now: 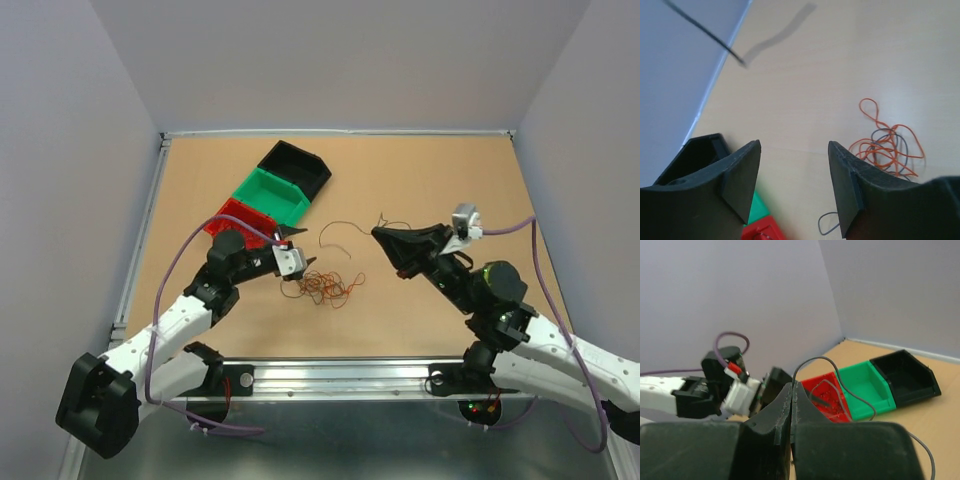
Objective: Untangle the cables
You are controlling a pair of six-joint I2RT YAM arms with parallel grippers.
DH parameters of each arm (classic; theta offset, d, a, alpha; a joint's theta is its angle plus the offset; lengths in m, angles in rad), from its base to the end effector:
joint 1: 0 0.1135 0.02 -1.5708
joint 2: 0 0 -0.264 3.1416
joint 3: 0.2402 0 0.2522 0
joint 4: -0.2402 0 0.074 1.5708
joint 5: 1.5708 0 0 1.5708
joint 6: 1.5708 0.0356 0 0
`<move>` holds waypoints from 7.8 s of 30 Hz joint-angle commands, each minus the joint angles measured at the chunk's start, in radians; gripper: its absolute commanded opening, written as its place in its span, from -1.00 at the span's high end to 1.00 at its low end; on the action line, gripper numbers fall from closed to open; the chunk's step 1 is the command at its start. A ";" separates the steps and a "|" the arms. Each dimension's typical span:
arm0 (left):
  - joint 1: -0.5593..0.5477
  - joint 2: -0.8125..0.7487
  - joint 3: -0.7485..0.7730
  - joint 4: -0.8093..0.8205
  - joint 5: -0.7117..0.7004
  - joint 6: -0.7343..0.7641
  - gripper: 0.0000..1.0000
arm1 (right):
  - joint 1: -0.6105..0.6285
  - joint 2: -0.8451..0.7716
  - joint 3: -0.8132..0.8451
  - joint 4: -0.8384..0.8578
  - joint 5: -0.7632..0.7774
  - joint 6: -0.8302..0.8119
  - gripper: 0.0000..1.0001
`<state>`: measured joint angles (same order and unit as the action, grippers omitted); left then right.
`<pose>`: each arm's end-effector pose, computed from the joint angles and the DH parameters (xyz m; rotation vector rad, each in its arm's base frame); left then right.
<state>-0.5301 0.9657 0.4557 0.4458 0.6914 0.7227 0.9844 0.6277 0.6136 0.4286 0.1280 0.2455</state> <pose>0.1733 -0.1278 0.2569 1.3330 0.9489 -0.4160 0.0880 0.1242 0.3691 -0.3270 1.1746 1.0094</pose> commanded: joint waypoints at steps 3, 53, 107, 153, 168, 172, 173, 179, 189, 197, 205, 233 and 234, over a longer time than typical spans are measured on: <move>0.071 -0.120 -0.031 0.218 -0.194 -0.218 -0.58 | 0.008 0.209 0.154 -0.021 -0.042 -0.023 0.99; 0.426 0.064 0.047 0.419 -0.925 -0.516 -0.72 | -0.188 1.721 1.284 -0.195 -0.226 0.005 0.19; 0.309 0.085 0.129 -0.062 0.083 -0.138 -0.98 | -0.010 0.884 0.374 -0.493 -0.001 0.014 0.99; 0.156 0.130 0.149 -0.351 0.244 0.213 -0.23 | -0.010 0.560 0.187 -0.317 0.085 0.051 0.99; 0.093 0.229 0.196 -0.377 0.260 0.227 0.01 | -0.009 0.546 0.178 -0.303 0.068 0.055 0.99; 0.085 0.243 0.204 -0.384 0.261 0.228 0.02 | -0.010 0.546 0.178 -0.303 0.067 0.057 0.99; 0.085 0.245 0.205 -0.390 0.263 0.230 0.02 | -0.010 0.547 0.178 -0.303 0.065 0.055 0.99; 0.084 0.237 0.216 -0.420 0.292 0.245 0.02 | -0.010 0.553 0.179 -0.301 0.067 0.055 0.99; 0.085 0.240 0.244 -0.487 0.310 0.265 -0.04 | -0.009 0.564 0.181 -0.301 0.065 0.054 0.99; 0.085 0.228 0.244 -0.492 0.307 0.247 -0.37 | -0.009 0.566 0.183 -0.301 0.071 0.055 0.99; 0.091 0.219 0.275 -0.539 0.306 0.242 -0.37 | -0.009 0.564 0.178 -0.301 0.097 0.058 0.99; 0.068 0.226 0.250 -0.410 0.229 0.093 -0.19 | -0.009 0.555 0.167 -0.287 0.159 0.081 0.99; 0.065 0.229 0.251 -0.412 0.226 0.093 -0.19 | -0.010 0.553 0.167 -0.286 0.160 0.081 0.99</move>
<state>-0.4530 1.1954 0.6861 0.0181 0.9157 0.8261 0.9741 1.2037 0.8021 0.0814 0.2584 0.3153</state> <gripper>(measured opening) 0.599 0.033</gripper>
